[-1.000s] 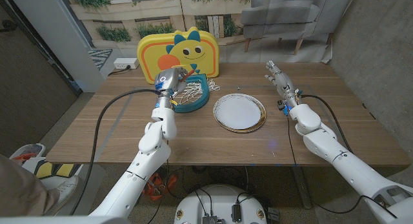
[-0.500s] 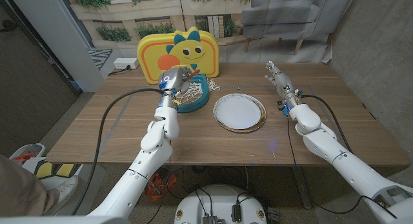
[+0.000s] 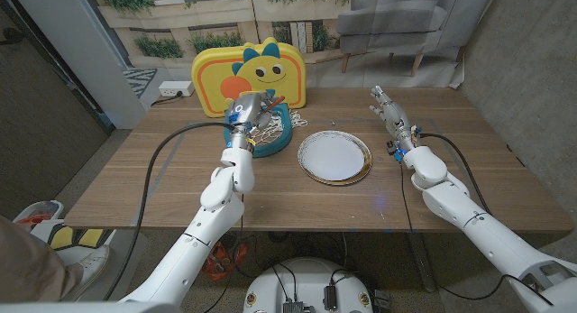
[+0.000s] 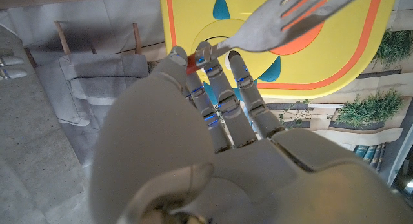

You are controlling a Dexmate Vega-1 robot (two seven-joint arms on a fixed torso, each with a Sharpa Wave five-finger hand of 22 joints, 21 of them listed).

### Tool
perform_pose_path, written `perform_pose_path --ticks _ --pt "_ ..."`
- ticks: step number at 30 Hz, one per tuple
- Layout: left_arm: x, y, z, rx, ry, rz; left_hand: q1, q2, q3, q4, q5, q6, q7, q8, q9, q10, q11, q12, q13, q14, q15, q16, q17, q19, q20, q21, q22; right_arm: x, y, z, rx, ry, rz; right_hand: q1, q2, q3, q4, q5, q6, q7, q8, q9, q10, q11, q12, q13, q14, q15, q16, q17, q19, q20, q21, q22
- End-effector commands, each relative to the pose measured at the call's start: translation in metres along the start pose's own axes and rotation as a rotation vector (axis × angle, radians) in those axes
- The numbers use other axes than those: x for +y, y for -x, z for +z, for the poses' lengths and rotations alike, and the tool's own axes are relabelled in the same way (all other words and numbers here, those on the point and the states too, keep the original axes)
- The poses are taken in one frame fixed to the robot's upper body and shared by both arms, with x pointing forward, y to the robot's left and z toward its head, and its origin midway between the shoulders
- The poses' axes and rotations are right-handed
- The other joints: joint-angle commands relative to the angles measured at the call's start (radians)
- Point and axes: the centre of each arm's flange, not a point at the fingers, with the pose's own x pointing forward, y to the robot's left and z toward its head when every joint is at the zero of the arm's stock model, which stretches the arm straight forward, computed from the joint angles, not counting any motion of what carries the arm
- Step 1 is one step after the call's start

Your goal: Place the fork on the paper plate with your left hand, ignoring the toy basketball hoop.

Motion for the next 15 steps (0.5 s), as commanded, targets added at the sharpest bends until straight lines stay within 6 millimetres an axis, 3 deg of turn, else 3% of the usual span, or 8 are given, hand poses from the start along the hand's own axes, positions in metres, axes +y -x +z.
perform_pose_path --ticks 1,15 --pt "-0.005 -0.003 0.008 -0.029 0.015 -0.016 0.007 0.001 -0.001 0.000 0.003 0.007 -0.002 -0.001 0.000 0.013 -0.003 0.001 0.004 0.005 -0.086 0.001 0.005 -0.005 -0.068 0.010 0.000 0.002 0.001 0.000 -0.002 0.001 -0.002 0.002 0.007 0.002 -0.006 0.002 0.010 -0.001 0.002 0.005 0.009 0.002 0.000 0.004 -0.001 -0.006 -0.001 0.001 0.007 -0.003 0.003 0.004" --pt "-0.013 -0.004 0.021 -0.072 0.034 -0.045 0.007 0.002 -0.001 0.000 0.003 0.004 -0.001 -0.005 -0.001 0.013 -0.004 -0.002 0.006 0.006 -0.085 -0.001 0.006 -0.010 -0.071 0.020 -0.003 0.001 0.003 -0.001 -0.005 -0.005 -0.010 0.001 0.007 0.003 -0.007 0.002 0.011 -0.002 0.001 0.005 0.008 0.003 0.000 0.004 -0.001 -0.007 -0.001 0.001 0.007 -0.002 0.003 0.004"
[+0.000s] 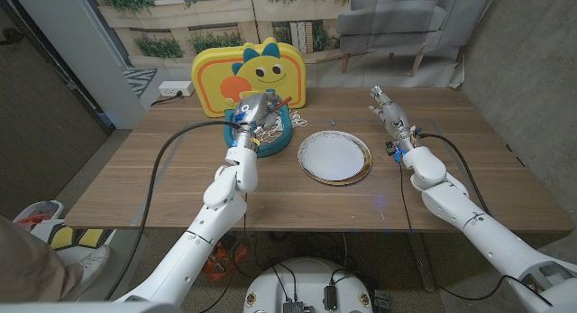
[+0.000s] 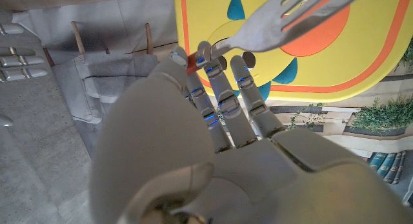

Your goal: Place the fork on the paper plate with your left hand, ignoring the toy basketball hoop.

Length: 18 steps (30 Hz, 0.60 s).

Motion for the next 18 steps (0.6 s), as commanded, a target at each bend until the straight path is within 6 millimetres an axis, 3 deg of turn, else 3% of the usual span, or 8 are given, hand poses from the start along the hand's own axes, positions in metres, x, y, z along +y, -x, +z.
perform_pose_path --ticks 1,18 --pt "-0.007 -0.002 0.010 -0.037 0.017 -0.025 0.006 0.001 -0.001 0.000 0.003 0.004 -0.001 -0.001 -0.001 0.013 -0.004 -0.002 0.006 0.006 -0.086 -0.001 0.006 -0.005 -0.076 0.008 0.001 -0.001 0.002 -0.001 -0.002 -0.004 -0.008 0.001 0.007 0.003 -0.007 0.002 0.011 -0.002 0.001 0.005 0.008 0.003 0.000 0.003 0.000 -0.007 -0.001 0.001 0.008 -0.003 0.003 0.004" --pt "-0.013 -0.003 0.027 -0.105 0.030 -0.040 0.006 0.001 -0.001 0.000 0.003 0.005 -0.001 -0.003 -0.001 0.017 -0.004 -0.006 0.007 0.007 -0.086 -0.003 0.006 -0.010 -0.077 0.021 -0.003 -0.004 0.004 -0.002 -0.007 -0.018 -0.016 -0.005 0.014 0.004 -0.002 0.002 0.015 -0.004 0.002 0.005 0.011 0.000 0.000 0.003 0.001 -0.008 0.000 0.003 0.009 -0.003 0.003 0.004"
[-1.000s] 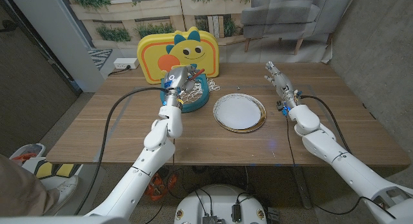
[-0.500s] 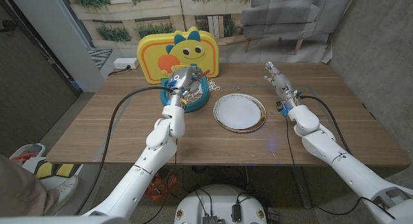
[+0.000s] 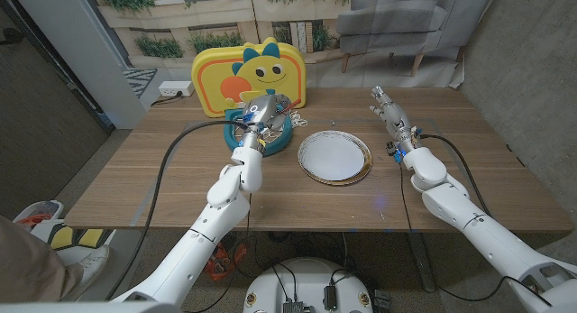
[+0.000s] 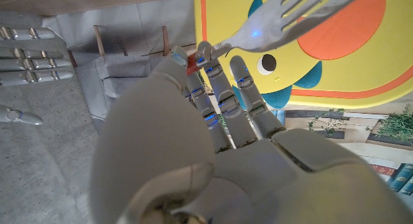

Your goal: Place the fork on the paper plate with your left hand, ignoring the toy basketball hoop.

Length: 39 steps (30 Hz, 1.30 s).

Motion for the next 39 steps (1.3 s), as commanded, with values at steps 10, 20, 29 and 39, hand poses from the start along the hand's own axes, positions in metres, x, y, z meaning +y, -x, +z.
perform_pose_path --ticks 10,20,29,39 --pt "-0.006 -0.004 0.021 -0.079 0.021 -0.017 0.005 0.001 0.000 0.001 0.003 0.008 0.000 -0.004 -0.001 0.017 -0.004 -0.002 0.005 0.010 -0.087 -0.004 0.006 -0.008 -0.072 0.019 0.000 -0.006 0.006 -0.001 0.000 -0.014 -0.021 -0.017 0.013 0.000 0.011 0.003 0.015 0.000 0.003 0.005 0.017 -0.001 0.002 0.003 0.003 -0.008 0.003 0.007 0.010 -0.003 0.003 0.005" --pt "-0.011 -0.004 0.027 -0.106 0.022 -0.041 0.004 0.001 0.000 0.001 0.003 0.009 0.001 -0.006 -0.001 0.017 -0.004 -0.005 0.005 0.010 -0.087 -0.006 0.007 -0.009 -0.072 0.026 -0.002 -0.008 0.010 -0.001 0.001 -0.004 -0.027 -0.042 0.010 -0.010 0.024 0.004 0.019 -0.001 0.003 0.006 0.018 -0.001 0.002 0.004 0.004 -0.011 0.005 0.010 0.012 -0.006 0.004 0.005" --pt "-0.013 -0.004 0.034 -0.136 0.024 -0.050 0.004 0.000 0.000 0.001 0.003 0.006 -0.001 -0.008 -0.001 0.017 -0.004 -0.007 0.006 0.010 -0.087 -0.008 0.006 -0.011 -0.074 0.032 -0.004 -0.012 0.014 0.000 -0.004 -0.001 -0.043 -0.059 0.007 -0.018 0.033 0.005 0.020 -0.001 0.003 0.006 0.019 -0.001 0.001 0.004 0.005 -0.009 0.006 0.011 0.013 -0.006 0.004 0.005" --pt "-0.019 -0.004 0.040 -0.155 0.028 -0.067 0.003 0.000 0.000 0.001 0.003 0.010 -0.002 -0.008 -0.001 0.019 -0.005 -0.008 0.007 0.012 -0.087 -0.009 0.006 -0.013 -0.075 0.039 -0.005 -0.015 0.018 0.000 -0.002 0.003 -0.043 -0.073 0.004 -0.023 0.041 0.006 0.019 0.002 0.002 0.006 0.018 0.001 0.000 0.004 0.003 -0.006 0.005 0.012 0.012 -0.007 0.004 0.005"
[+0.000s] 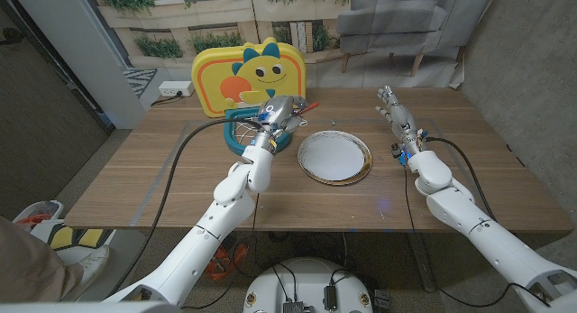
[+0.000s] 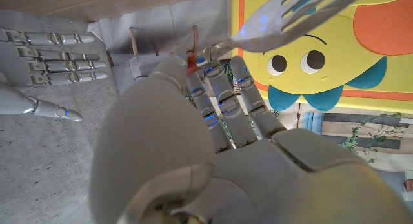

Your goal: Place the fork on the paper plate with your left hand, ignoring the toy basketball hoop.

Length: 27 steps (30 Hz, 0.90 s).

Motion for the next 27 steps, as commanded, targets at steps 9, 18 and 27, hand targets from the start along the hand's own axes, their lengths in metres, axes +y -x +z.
perform_pose_path --ticks 9,18,27 --pt "-0.011 0.000 0.010 -0.036 0.000 -0.033 0.001 0.000 0.000 0.002 0.003 0.010 -0.003 -0.005 -0.001 0.016 -0.008 -0.002 0.002 0.013 -0.087 -0.002 0.003 -0.006 -0.078 0.010 -0.002 -0.010 0.008 0.001 0.002 0.013 -0.015 -0.019 0.000 -0.005 0.013 0.007 0.011 0.005 0.001 0.006 0.008 0.006 0.000 0.000 0.003 -0.003 0.005 0.006 0.006 0.000 0.003 0.005" --pt "-0.013 0.001 0.012 -0.054 -0.015 -0.038 0.000 0.001 0.000 0.002 0.003 0.014 -0.003 -0.005 -0.001 0.015 -0.008 -0.005 0.004 0.014 -0.087 -0.004 0.003 -0.009 -0.078 0.017 -0.003 -0.010 0.013 -0.001 0.009 0.012 -0.021 -0.024 -0.001 -0.007 0.016 0.008 0.010 0.005 0.000 0.006 0.007 0.005 0.000 0.000 0.003 -0.003 0.005 0.007 0.005 0.000 0.003 0.005" --pt "-0.016 0.000 0.014 -0.074 -0.030 -0.037 -0.001 0.001 0.001 0.002 0.003 0.013 -0.003 -0.007 -0.001 0.015 -0.008 -0.007 0.004 0.014 -0.087 -0.006 0.003 -0.011 -0.078 0.021 -0.004 -0.012 0.018 -0.001 0.011 0.015 -0.031 -0.027 -0.001 -0.008 0.018 0.008 0.010 0.005 0.000 0.005 0.007 0.004 0.000 0.000 0.003 -0.003 0.005 0.006 0.005 0.000 0.003 0.005"
